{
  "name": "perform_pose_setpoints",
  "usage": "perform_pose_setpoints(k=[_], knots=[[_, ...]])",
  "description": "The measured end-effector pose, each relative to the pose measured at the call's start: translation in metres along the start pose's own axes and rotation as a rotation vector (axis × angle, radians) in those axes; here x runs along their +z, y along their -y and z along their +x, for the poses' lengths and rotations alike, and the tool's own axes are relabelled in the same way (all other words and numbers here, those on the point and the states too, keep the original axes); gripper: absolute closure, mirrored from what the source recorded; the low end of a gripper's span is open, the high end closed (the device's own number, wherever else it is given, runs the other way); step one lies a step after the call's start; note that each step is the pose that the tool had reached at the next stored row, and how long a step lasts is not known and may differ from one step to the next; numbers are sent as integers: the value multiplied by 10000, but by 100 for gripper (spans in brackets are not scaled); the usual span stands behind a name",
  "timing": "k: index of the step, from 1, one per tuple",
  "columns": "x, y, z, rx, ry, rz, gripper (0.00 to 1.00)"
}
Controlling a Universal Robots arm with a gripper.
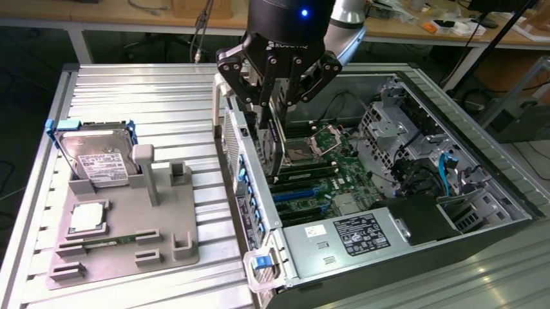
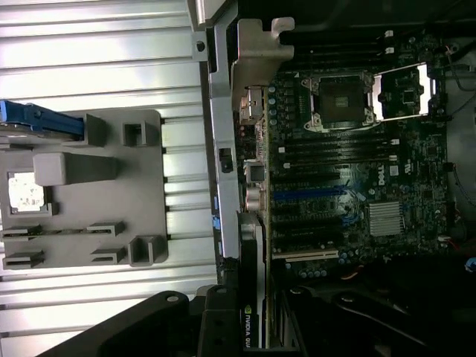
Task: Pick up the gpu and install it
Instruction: 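Pick up the gpu and move the gpu toward the slot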
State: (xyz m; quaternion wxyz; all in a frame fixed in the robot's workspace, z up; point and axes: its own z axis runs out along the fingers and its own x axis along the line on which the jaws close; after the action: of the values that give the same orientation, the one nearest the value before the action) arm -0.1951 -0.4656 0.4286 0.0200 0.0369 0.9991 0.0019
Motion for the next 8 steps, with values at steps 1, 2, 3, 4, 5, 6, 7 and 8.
perform_pose_setpoints(k=[1, 2, 3, 4, 5, 6, 7, 8], knots=[[0, -1, -13, 0, 0, 1, 73], [1, -2, -28, 0, 0, 0, 73], [2, -3, -41, 1, 0, 0, 73], [2, -4, -54, 0, 0, 1, 73], [3, -6, -84, 0, 0, 0, 73], [4, -8, -106, 0, 0, 0, 73], [6, -9, -131, -1, 0, 0, 73], [6, -11, -156, 0, 0, 0, 73]])
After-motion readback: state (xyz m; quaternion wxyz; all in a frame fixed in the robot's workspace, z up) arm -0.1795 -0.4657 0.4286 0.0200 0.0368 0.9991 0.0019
